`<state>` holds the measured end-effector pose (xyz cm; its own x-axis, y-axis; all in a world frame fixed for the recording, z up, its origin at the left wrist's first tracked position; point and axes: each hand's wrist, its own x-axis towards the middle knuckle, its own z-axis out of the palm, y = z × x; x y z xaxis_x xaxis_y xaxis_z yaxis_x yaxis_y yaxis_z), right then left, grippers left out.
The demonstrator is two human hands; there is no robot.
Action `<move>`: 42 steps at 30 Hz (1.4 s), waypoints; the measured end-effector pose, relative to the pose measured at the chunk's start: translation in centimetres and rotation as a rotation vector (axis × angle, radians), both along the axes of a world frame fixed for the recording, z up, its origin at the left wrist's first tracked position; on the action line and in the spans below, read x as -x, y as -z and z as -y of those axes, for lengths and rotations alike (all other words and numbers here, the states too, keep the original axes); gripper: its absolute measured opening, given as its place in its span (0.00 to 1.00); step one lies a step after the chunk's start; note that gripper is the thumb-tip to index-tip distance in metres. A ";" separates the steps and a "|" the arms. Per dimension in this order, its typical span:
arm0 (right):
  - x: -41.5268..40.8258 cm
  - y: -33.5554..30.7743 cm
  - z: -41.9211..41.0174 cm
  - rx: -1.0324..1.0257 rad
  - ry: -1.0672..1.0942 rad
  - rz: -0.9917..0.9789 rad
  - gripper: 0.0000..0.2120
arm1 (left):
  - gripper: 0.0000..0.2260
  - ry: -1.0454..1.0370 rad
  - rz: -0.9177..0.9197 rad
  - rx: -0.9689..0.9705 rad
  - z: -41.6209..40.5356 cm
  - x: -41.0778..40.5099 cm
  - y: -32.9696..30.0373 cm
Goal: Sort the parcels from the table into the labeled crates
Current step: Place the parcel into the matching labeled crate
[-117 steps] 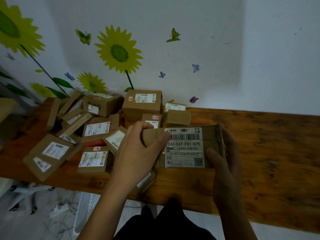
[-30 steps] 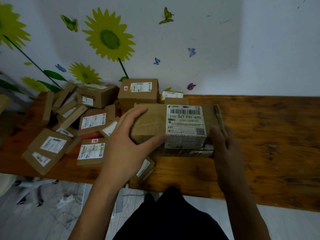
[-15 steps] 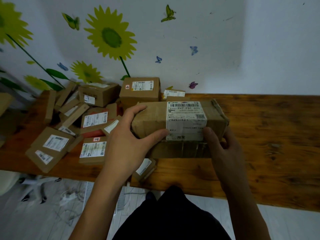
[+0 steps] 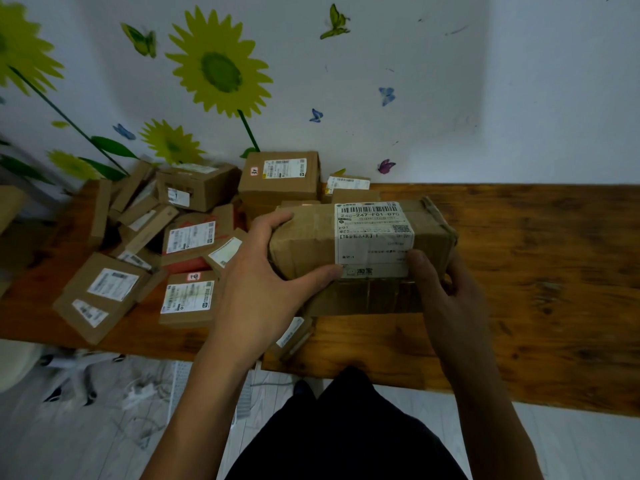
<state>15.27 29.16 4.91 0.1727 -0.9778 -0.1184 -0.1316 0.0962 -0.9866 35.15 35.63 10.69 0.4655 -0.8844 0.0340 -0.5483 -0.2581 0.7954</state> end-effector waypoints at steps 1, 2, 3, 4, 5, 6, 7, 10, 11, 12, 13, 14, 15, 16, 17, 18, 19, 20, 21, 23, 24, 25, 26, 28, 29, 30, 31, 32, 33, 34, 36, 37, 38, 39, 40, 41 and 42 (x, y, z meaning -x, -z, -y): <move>0.0 0.0 0.0 0.001 -0.001 0.003 0.34 | 0.38 -0.004 -0.003 0.007 0.0 0.1 0.1; 0.0 0.0 0.0 0.007 -0.004 0.006 0.35 | 0.37 -0.008 -0.007 0.014 -0.1 0.1 0.2; 0.0 0.0 0.0 0.013 -0.007 0.008 0.35 | 0.37 -0.010 -0.012 0.019 -0.1 0.1 0.3; 0.0 0.0 -0.1 0.012 -0.010 0.009 0.36 | 0.37 -0.012 -0.018 0.022 -0.1 0.1 0.4; 0.0 0.1 -0.1 0.007 -0.014 0.013 0.34 | 0.37 -0.015 -0.027 0.025 -0.2 0.0 0.5; 0.0 0.1 -0.2 -0.001 -0.018 0.023 0.31 | 0.37 -0.019 -0.041 0.031 -0.2 0.0 0.5; -0.1 0.1 -0.3 -0.014 -0.021 0.037 0.28 | 0.37 -0.024 -0.055 0.040 -0.2 0.0 0.6; -0.3 0.0 -0.5 -0.050 -0.028 0.078 0.28 | 0.34 -0.030 -0.076 0.067 -0.4 0.0 0.7; -0.3 0.0 -0.5 -0.060 -0.023 0.085 0.29 | 0.32 -0.028 -0.083 0.074 -0.4 0.0 0.8; -0.3 0.0 -0.5 -0.066 -0.015 0.094 0.31 | 0.30 -0.017 -0.090 0.080 -0.5 -0.1 0.9; -0.3 0.1 -0.5 -0.065 -0.008 0.095 0.35 | 0.28 0.001 -0.098 0.093 -0.5 -0.1 1.0; -0.2 0.1 -0.5 -0.072 0.004 0.095 0.41 | 0.25 0.020 -0.110 0.115 -0.5 -0.2 1.2; -0.1 0.2 -0.4 -0.087 0.011 0.097 0.47 | 0.22 0.032 -0.131 0.145 -0.5 -0.2 1.3; -0.1 0.3 -0.5 -0.105 0.018 0.106 0.49 | 0.20 0.035 -0.161 0.177 -0.5 -0.1 1.4; -0.1 0.2 -0.5 -0.118 0.024 0.126 0.47 | 0.20 0.037 -0.189 0.201 -0.5 -0.1 1.6; -0.1 0.2 -0.5 -0.130 0.030 0.147 0.42 | 0.21 0.041 -0.207 0.221 -0.5 -0.1 1.8; -0.1 0.3 -0.5 -0.139 0.035 0.166 0.39 | 0.23 0.048 -0.223 0.236 -0.5 -0.1 2.0; -0.2 0.3 -0.5 -0.144 0.040 0.180 0.36 | 0.26 0.053 -0.250 0.241 -0.4 0.0 2.2; -0.1 0.4 -0.4 -0.145 0.042 0.196 0.34 | 0.29 0.050 -0.290 0.238 -0.4 0.0 2.2; 0.1 0.3 -0.3 -0.132 0.037 0.249 0.28 | 0.31 0.031 -0.375 0.235 -0.3 0.1 2.5; 0.2 0.2 -0.3 -0.124 0.030 0.273 0.28 | 0.29 0.025 -0.399 0.243 -0.3 0.1 2.6; 0.2 0.2 -0.2 -0.115 0.024 0.288 0.29 | 0.28 0.018 -0.407 0.250 -0.3 0.0 2.7; 0.3 0.2 -0.2 -0.108 0.021 0.298 0.30 | 0.27 0.008 -0.410 0.253 -0.4 0.0 2.8; 0.5 0.4 -0.2 -0.093 0.009 0.309 0.30 | 0.25 -0.039 -0.438 0.257 -0.3 -0.1 2.9; 0.6 0.6 -0.2 -0.085 -0.003 0.314 0.30 | 0.24 -0.065 -0.459 0.263 -0.3 -0.1 3.0; 0.8 0.6 -0.2 -0.080 -0.022 0.324 0.31 | 0.22 -0.081 -0.479 0.270 -0.3 -0.2 3.0; 1.0 0.8 -0.2 -0.077 -0.046 0.332 0.32 | 0.21 -0.084 -0.497 0.279 -0.2 -0.3 3.0; 1.1 0.9 -0.2 -0.074 -0.071 0.334 0.33 | 0.21 -0.075 -0.512 0.284 -0.2 -0.5 3.1; 1.2 1.1 -0.2 -0.072 -0.088 0.330 0.33 | 0.22 -0.059 -0.523 0.286 -0.3 -0.7 3.3; 1.2 1.3 -0.2 -0.073 -0.094 0.328 0.32 | 0.23 -0.036 -0.531 0.294 -0.4 -0.9 3.3; 1.4 1.5 -0.1 -0.060 -0.089 0.333 0.32 | 0.24 0.025 -0.531 0.340 -0.4 -1.1 3.5; 1.5 1.6 0.0 -0.044 -0.084 0.336 0.32 | 0.23 0.056 -0.538 0.369 -0.4 -1.0 3.6; 1.6 1.6 0.1 -0.028 -0.077 0.342 0.30 | 0.22 0.083 -0.558 0.392 -0.4 -0.9 3.7; 1.7 1.7 0.2 -0.018 -0.071 0.350 0.29 | 0.20 0.111 -0.577 0.407 -0.4 -0.8 3.8; 1.7 1.8 0.3 -0.010 -0.068 0.353 0.29 | 0.19 0.132 -0.587 0.418 -0.4 -0.8 3.9; 1.7 1.9 0.3 -0.002 -0.068 0.355 0.29 | 0.19 0.147 -0.589 0.425 -0.3 -0.8 4.1; 1.7 2.0 0.3 0.006 -0.073 0.357 0.29 | 0.19 0.155 -0.591 0.431 -0.3 -0.8 4.3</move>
<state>13.57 28.85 2.90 0.2712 -0.9620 -0.0324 0.2151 0.0934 -0.9721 36.00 35.94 6.37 0.3846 -0.9064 0.1750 -0.0025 0.1886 0.9820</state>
